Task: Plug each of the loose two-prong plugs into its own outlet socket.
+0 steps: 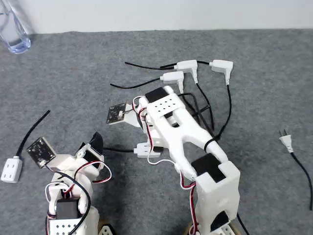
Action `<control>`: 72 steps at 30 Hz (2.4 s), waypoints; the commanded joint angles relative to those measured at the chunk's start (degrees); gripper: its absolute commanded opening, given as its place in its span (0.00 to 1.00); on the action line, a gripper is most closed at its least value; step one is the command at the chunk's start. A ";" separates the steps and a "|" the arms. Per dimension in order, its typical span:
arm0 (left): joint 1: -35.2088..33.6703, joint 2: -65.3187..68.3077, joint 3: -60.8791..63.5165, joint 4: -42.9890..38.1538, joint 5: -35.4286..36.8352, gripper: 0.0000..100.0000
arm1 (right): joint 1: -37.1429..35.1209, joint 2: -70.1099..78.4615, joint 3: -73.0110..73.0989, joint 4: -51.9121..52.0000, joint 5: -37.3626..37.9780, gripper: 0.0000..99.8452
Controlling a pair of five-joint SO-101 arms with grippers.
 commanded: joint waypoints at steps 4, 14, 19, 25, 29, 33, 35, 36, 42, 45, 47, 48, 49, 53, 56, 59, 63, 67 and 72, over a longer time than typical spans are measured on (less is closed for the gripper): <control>0.18 -0.35 -0.57 -0.09 -0.70 0.18 | -2.86 3.82 -0.79 -3.03 -1.23 0.01; 0.18 -0.44 -0.57 -0.09 -0.70 0.18 | -3.03 10.68 -0.79 -7.43 -2.46 0.01; 0.18 -0.44 -0.57 -0.18 -0.70 0.18 | -3.91 10.77 -0.79 -7.25 -2.73 0.01; 0.18 -0.44 -0.57 -0.18 -0.70 0.18 | -6.02 10.24 -2.11 -1.27 -2.64 0.06; 0.18 -0.44 -0.57 -0.18 -0.62 0.18 | -6.73 7.52 -3.78 3.38 -2.29 0.20; 0.18 -0.44 -0.57 -0.18 -0.62 0.18 | -7.43 3.38 -3.69 5.05 -2.29 0.26; 0.18 -0.44 -0.57 -0.18 -0.62 0.18 | -8.22 2.15 -3.60 5.14 -2.29 0.26; 0.18 -0.44 -0.57 -0.18 -0.62 0.18 | -8.75 1.89 -3.60 4.97 -2.29 0.26; 0.00 -0.44 -0.57 -0.18 -0.53 0.18 | -9.63 1.98 -3.43 1.89 -2.73 0.26; 0.00 -0.44 -0.57 -0.18 -0.53 0.18 | -9.54 3.82 -3.52 1.01 -2.64 0.26; 0.09 -0.44 -0.57 -0.18 -0.53 0.18 | -9.54 6.20 -3.52 0.04 -2.64 0.26; 0.09 -0.44 -0.57 -0.18 -0.53 0.18 | -9.54 7.43 -3.69 -0.31 -2.46 0.26; 0.09 -0.44 -0.57 -0.18 -0.53 0.18 | -9.54 8.66 -3.78 -0.48 -2.29 0.26; 0.09 -0.44 -0.57 -0.18 -0.53 0.18 | -9.45 11.30 -3.96 -0.48 -1.05 0.18; 0.09 -0.44 -0.57 -0.18 -0.53 0.18 | -9.45 11.91 -3.96 -0.48 1.49 0.00; 0.09 -0.44 -0.57 -0.18 -0.53 0.18 | -8.40 11.91 -3.87 -0.57 1.76 0.02; 0.09 -0.44 -0.57 -0.18 -0.53 0.18 | -5.23 9.89 -5.36 -1.89 1.76 0.01; 0.18 -0.44 -0.57 -0.18 -0.53 0.18 | -1.10 4.09 -10.11 1.19 1.76 0.01; 0.18 -0.44 -0.57 -0.18 -0.53 0.18 | 1.45 -2.86 -17.58 6.64 1.76 0.01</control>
